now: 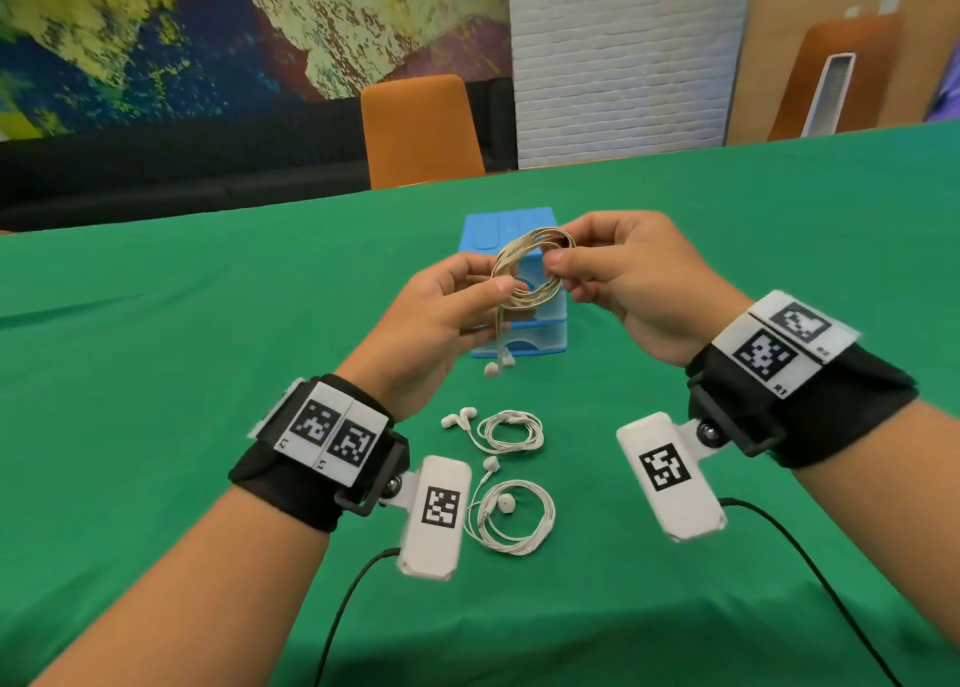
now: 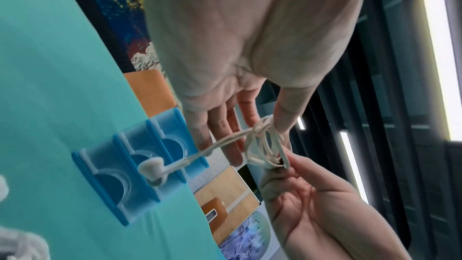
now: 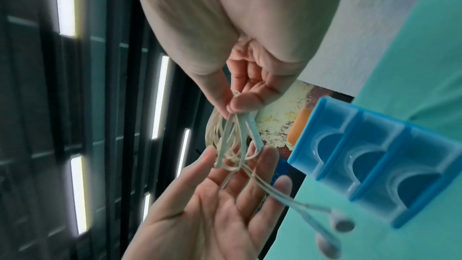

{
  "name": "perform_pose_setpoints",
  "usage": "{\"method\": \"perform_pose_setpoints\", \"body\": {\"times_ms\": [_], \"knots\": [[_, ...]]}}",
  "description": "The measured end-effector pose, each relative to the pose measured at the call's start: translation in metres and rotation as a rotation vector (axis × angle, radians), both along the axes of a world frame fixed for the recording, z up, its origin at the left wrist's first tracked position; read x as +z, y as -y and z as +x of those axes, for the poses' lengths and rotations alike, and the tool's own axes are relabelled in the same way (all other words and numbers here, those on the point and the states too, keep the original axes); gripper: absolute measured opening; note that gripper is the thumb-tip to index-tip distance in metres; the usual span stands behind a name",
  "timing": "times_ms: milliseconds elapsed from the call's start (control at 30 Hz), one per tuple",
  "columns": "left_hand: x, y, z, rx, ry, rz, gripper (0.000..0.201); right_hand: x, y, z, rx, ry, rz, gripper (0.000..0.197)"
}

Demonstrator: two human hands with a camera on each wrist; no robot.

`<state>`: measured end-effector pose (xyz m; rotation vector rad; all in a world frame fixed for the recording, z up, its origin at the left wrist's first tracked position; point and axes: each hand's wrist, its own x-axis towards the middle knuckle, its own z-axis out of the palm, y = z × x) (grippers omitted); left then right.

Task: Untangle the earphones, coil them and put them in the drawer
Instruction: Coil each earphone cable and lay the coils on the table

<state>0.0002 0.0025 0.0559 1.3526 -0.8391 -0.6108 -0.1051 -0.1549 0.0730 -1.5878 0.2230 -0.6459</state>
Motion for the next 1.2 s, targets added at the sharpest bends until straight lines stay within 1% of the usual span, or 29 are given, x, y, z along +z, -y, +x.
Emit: {"method": "perform_pose_setpoints", "body": {"times_ms": [100, 200, 300, 467, 600, 700, 767, 833, 867, 933, 1000, 1067, 1133, 1200], "knots": [[-0.005, 0.008, 0.0, 0.032, -0.075, -0.023, 0.023, -0.009, 0.002, 0.004, -0.01, 0.002, 0.22, 0.011], [-0.008, 0.016, 0.001, 0.097, -0.117, -0.077, 0.02, -0.019, 0.005, 0.004, -0.009, -0.015, 0.374, 0.014], [-0.009, 0.022, 0.002, 0.112, -0.145, -0.094, 0.023, -0.031, 0.004, 0.002, 0.013, -0.066, 0.405, 0.017], [-0.013, 0.027, -0.001, 0.051, -0.191, -0.072, 0.024, -0.042, 0.012, -0.003, 0.024, -0.082, 0.493, 0.018], [-0.024, 0.033, -0.004, 0.02, -0.136, 0.063, 0.024, -0.045, 0.024, -0.011, -0.003, -0.092, 0.495, 0.016], [-0.033, 0.039, -0.007, -0.048, -0.133, 0.173, 0.019, -0.048, 0.033, -0.018, -0.049, -0.107, 0.44, 0.017], [-0.04, 0.043, -0.01, -0.087, -0.179, 0.219, 0.017, -0.051, 0.037, -0.023, -0.077, -0.13, 0.352, 0.017], [-0.046, 0.048, -0.014, -0.114, -0.264, 0.231, 0.016, -0.055, 0.041, -0.027, -0.098, -0.151, 0.259, 0.016], [-0.048, 0.05, -0.015, -0.13, -0.32, 0.226, 0.018, -0.056, 0.043, -0.029, -0.109, -0.159, 0.219, 0.015], [-0.051, 0.053, -0.016, -0.166, -0.425, 0.214, 0.03, -0.057, 0.049, -0.033, -0.138, -0.163, 0.15, 0.014], [-0.053, 0.057, -0.016, -0.203, -0.468, 0.229, 0.044, -0.058, 0.055, -0.036, -0.162, -0.156, 0.071, 0.014], [-0.056, 0.061, -0.016, -0.209, -0.459, 0.283, 0.05, -0.061, 0.059, -0.039, -0.175, -0.167, -0.049, 0.015], [-0.057, 0.062, -0.015, -0.191, -0.414, 0.36, 0.05, -0.067, 0.061, -0.04, -0.163, -0.216, -0.212, 0.015], [-0.057, 0.062, -0.014, -0.165, -0.339, 0.443, 0.048, -0.074, 0.06, -0.04, -0.103, -0.286, -0.368, 0.016]]}}
